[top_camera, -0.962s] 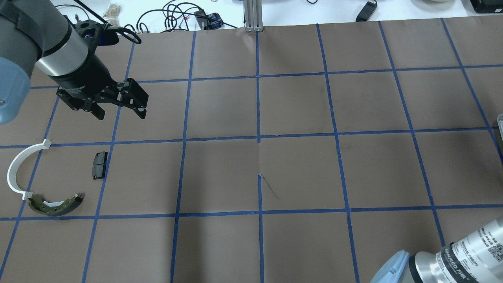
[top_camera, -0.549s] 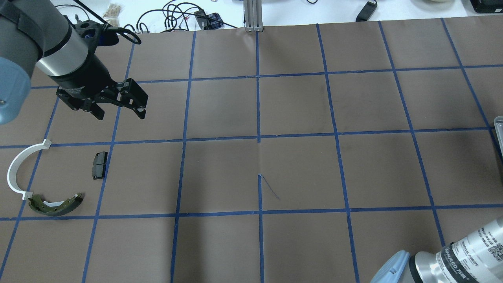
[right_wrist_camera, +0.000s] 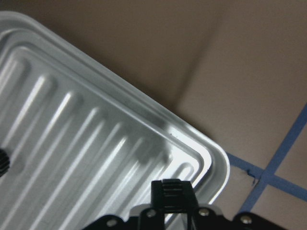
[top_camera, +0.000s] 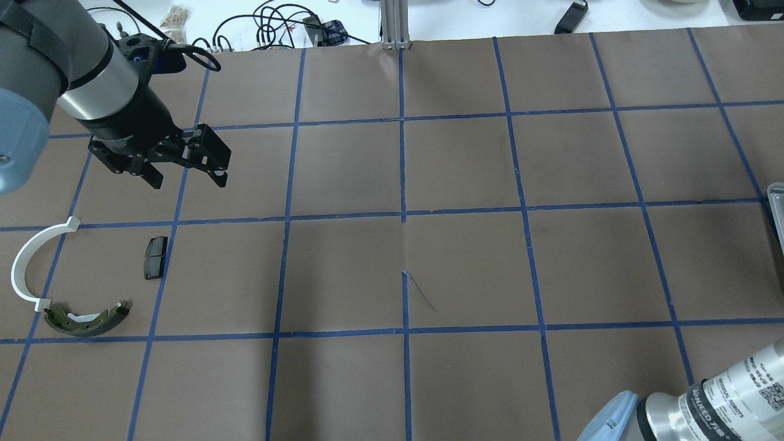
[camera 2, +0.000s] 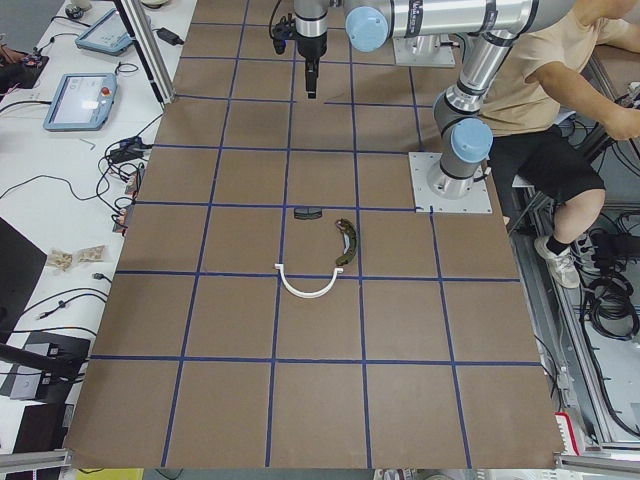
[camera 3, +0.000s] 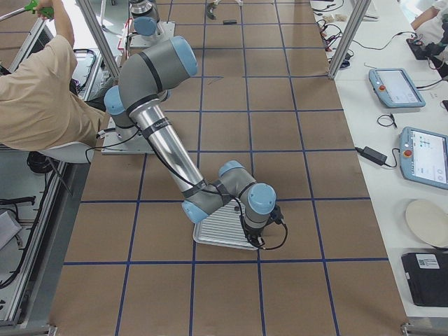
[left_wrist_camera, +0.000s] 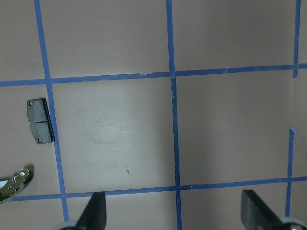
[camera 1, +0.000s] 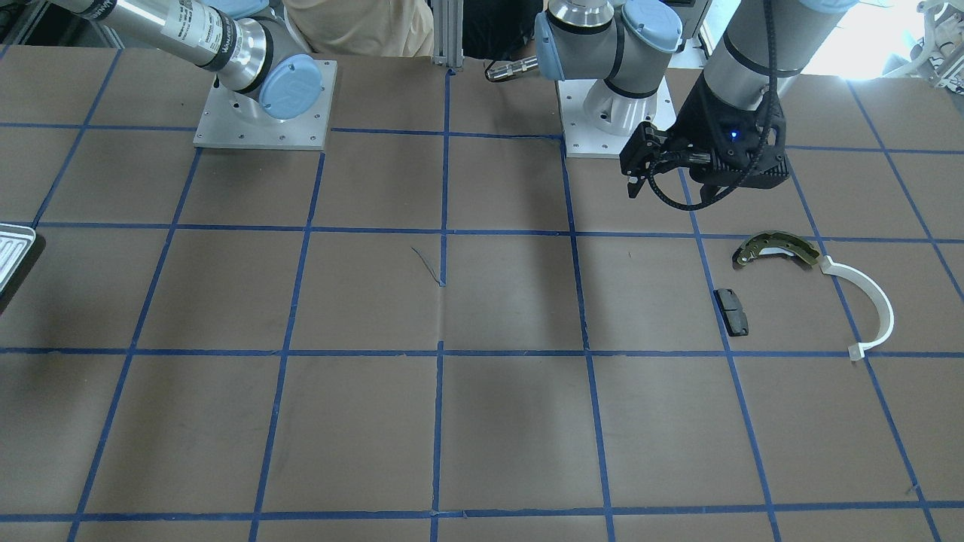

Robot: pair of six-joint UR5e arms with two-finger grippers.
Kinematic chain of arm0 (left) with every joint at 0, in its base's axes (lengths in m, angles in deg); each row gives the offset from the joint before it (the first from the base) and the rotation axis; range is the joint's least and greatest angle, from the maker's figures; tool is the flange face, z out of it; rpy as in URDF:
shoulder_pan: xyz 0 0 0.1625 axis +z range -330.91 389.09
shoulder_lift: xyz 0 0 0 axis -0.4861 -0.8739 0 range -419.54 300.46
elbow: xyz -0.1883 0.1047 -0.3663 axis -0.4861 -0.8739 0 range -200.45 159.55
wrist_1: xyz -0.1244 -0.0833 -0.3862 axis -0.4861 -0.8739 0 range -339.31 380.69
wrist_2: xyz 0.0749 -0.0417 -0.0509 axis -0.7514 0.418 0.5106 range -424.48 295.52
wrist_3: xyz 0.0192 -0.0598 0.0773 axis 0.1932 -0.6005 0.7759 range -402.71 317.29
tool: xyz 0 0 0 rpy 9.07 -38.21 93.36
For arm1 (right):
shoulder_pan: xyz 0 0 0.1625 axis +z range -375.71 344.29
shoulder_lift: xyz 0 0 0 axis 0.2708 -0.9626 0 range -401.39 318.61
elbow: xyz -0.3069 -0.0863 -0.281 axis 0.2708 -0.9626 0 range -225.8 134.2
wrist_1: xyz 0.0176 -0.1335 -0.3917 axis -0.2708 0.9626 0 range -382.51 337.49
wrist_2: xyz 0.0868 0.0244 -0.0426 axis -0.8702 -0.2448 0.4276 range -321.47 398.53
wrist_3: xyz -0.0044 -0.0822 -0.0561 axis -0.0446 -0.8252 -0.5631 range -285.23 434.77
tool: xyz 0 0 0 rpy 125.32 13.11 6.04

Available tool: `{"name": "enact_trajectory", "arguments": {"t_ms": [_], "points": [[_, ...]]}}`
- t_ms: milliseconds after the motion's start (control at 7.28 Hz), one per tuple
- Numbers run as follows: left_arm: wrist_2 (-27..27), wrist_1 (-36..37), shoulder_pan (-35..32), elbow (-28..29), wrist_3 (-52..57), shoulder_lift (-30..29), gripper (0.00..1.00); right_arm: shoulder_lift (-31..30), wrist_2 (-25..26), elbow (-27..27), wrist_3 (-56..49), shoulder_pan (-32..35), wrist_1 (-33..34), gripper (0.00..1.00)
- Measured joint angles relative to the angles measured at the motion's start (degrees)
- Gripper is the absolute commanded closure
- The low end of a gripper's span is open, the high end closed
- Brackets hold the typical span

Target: Place bearing gear from tray to pile

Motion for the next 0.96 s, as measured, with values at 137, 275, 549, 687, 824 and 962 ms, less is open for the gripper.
{"name": "enact_trajectory", "arguments": {"t_ms": [137,275,549,687,824,962], "points": [[0.0,0.0,0.0,0.0,0.0,0.0,0.0,-3.8,-0.1,0.2,2.4,1.9,-3.6,1.0],[-0.1,0.0,0.0,0.0,0.0,0.0,0.0,-8.8,-0.1,0.5,7.5,5.9,-9.4,1.0],[-0.2,0.0,0.0,0.0,0.0,-0.1,0.0,-17.9,-0.1,2.6,24.7,20.2,-19.1,1.0],[-0.3,0.0,0.0,0.0,0.0,-0.2,0.0,-20.3,-0.1,4.2,35.1,28.5,-21.4,1.0],[-0.3,0.0,0.0,-0.1,0.0,-0.3,0.0,-21.3,-0.2,6.0,45.2,36.2,-22.3,1.0],[-0.3,-0.1,0.0,-0.1,0.0,-0.4,0.0,-21.7,-0.4,8.0,55.7,43.7,-22.3,1.0]]}}
